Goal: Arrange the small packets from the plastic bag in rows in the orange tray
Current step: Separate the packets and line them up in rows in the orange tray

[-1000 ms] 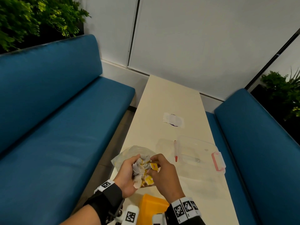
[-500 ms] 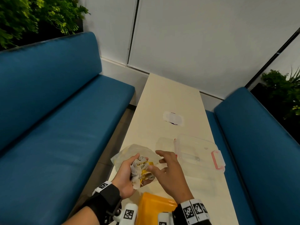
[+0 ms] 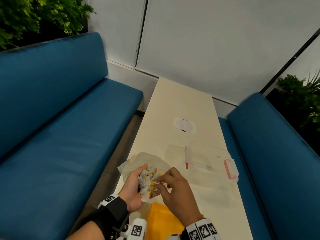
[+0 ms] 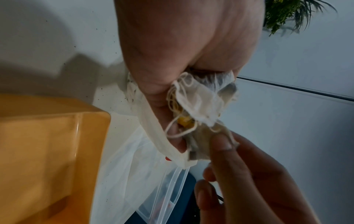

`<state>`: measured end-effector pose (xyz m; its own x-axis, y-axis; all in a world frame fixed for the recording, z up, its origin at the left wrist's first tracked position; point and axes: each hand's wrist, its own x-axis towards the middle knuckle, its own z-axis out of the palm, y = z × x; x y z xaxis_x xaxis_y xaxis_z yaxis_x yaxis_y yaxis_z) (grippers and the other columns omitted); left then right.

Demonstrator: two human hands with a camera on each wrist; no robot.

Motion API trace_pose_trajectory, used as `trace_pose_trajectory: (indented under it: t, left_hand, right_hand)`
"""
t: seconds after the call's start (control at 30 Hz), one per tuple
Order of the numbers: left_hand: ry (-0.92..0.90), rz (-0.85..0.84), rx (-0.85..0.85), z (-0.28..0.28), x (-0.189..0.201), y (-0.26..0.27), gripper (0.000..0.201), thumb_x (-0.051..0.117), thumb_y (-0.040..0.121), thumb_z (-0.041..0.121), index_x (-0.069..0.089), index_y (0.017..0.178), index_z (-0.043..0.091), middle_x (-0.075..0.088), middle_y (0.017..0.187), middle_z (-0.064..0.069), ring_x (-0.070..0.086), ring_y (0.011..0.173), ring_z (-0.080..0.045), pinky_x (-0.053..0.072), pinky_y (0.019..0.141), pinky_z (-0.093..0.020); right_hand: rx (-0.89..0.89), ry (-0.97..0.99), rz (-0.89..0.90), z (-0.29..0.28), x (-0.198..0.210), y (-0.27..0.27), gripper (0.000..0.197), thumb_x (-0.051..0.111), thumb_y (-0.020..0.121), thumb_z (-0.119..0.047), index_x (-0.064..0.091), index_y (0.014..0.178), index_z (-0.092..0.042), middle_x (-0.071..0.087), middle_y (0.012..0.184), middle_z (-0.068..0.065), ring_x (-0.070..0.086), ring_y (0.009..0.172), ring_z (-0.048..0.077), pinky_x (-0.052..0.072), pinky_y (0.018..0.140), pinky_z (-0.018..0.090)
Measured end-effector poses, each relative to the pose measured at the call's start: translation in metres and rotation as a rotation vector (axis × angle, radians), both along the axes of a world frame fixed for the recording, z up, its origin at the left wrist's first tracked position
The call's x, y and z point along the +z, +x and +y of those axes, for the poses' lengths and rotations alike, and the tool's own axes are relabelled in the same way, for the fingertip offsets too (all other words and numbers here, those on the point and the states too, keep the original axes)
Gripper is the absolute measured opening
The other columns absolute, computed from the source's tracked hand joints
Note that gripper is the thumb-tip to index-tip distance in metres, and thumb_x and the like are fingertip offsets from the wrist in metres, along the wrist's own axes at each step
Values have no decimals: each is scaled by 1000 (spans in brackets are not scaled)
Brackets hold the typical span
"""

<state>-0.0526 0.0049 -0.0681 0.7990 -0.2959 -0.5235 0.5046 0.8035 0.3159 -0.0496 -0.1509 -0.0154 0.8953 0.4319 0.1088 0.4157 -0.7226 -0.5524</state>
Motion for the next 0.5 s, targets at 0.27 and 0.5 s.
trace_pose_trajectory:
  t: [0.27, 0.5]
  left_hand:
    - [29, 14, 15, 11, 0, -7, 52, 55, 98, 46, 61, 136, 11, 69, 128, -21, 71, 110, -36, 59, 85, -49]
    - [10, 51, 47, 25, -3, -18, 54, 54, 99, 45, 59, 137, 7, 67, 129, -24, 65, 119, -38, 58, 91, -50]
  right_hand:
    - [-167, 192, 90, -9, 23, -2, 24, 68, 91, -14, 52, 84, -31, 59, 72, -7, 56, 69, 4, 48, 60, 16]
    - [-212, 211, 175, -23, 17, -4, 29, 62, 91, -7, 57, 82, -34, 64, 81, -7, 64, 68, 19, 56, 62, 32]
